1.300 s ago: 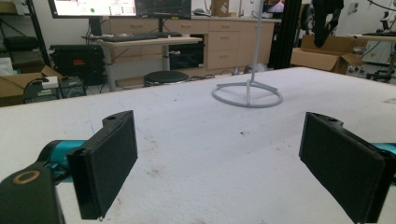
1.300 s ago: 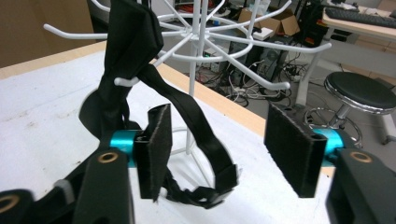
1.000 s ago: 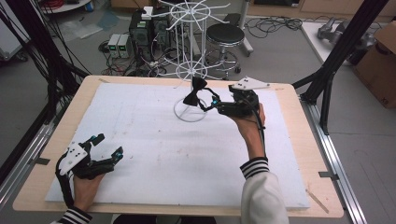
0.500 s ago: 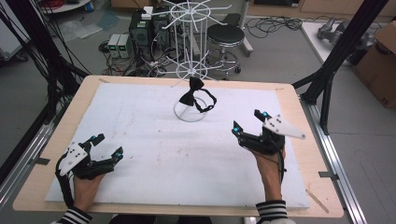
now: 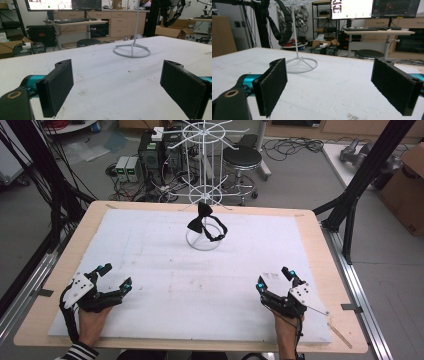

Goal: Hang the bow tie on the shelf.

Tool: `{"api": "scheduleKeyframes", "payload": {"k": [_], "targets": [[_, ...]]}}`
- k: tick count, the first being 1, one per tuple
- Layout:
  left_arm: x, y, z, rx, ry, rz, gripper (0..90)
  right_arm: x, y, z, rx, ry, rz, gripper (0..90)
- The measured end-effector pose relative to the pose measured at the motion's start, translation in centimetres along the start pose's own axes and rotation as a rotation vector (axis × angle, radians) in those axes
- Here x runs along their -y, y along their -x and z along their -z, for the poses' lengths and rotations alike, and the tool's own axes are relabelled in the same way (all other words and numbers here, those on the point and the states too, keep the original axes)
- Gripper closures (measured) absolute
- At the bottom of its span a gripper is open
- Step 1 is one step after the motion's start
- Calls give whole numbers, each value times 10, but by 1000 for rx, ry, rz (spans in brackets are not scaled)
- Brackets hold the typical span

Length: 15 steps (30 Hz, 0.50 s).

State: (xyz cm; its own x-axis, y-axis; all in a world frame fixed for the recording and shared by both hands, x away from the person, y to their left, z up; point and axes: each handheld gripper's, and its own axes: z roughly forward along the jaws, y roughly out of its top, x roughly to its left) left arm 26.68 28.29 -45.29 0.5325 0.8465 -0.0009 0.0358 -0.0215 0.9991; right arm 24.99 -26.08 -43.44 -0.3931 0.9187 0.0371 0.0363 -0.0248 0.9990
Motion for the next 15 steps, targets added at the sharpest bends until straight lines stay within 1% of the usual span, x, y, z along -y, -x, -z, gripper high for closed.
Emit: {"api": "scheduleKeyframes", "payload": {"k": [1,4,6,7,8,9,12,14,15], "targets": [[0,0,0,0,0,-1,117,3,0,-1,-6,-6,-7,125],[0,0,0,1,-1,-1,117,12,-1,-2,2,-21,5,123],[0,0,0,0,-1,-2,117,19,-1,-3,9,-31,-2,121],[0,0,0,0,-1,-2,117,19,-1,-1,14,-14,0,120],[0,0,0,0,-1,-2,117,19,-2,0,18,-8,-7,120],[0,0,0,0,-1,-3,117,20,-1,0,21,-1,-2,120],[0,0,0,0,-1,0,117,20,-3,0,18,-5,6,120],[0,0,0,-1,0,-1,117,20,-3,0,16,-5,5,120],[0,0,0,-1,0,-1,117,20,-2,0,15,-2,13,119]]}}
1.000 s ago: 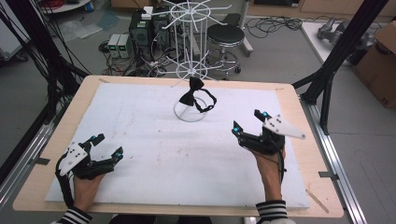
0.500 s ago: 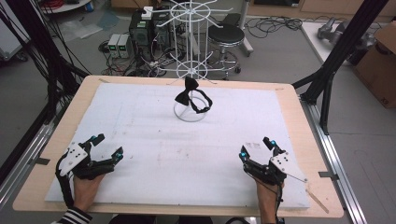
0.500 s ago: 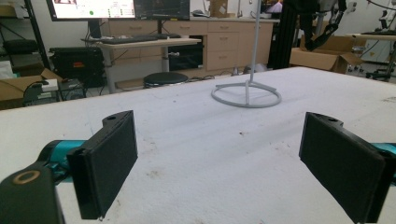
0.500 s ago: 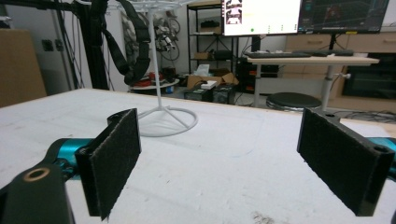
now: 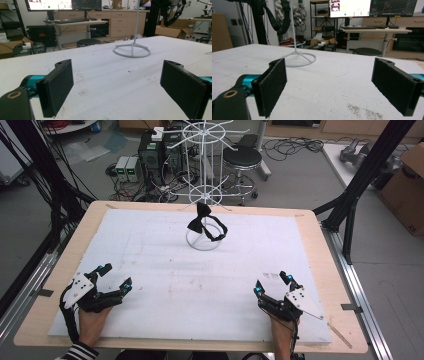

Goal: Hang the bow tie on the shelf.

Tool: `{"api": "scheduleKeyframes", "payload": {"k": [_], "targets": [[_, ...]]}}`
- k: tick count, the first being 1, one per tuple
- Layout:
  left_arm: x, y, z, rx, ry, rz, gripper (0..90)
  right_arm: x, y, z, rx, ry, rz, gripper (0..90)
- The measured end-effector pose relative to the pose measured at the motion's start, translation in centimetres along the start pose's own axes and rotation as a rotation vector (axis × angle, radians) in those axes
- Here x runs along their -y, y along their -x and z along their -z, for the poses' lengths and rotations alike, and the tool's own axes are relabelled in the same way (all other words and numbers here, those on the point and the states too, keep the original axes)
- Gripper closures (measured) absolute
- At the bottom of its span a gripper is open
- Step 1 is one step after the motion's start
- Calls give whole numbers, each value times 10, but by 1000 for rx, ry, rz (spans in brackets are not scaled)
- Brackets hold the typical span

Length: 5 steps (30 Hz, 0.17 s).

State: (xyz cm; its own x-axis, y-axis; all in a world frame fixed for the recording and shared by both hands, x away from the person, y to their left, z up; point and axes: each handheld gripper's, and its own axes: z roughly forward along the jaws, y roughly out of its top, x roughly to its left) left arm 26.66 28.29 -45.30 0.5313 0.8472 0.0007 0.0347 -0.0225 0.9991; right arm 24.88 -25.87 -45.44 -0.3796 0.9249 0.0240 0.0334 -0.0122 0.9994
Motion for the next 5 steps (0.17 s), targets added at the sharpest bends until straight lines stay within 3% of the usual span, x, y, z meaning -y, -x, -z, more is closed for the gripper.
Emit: {"api": "scheduleKeyframes", "payload": {"k": [5], "targets": [[0,0,0,0,3,5,117,0,-1,0,11,-6,-11,115]]}}
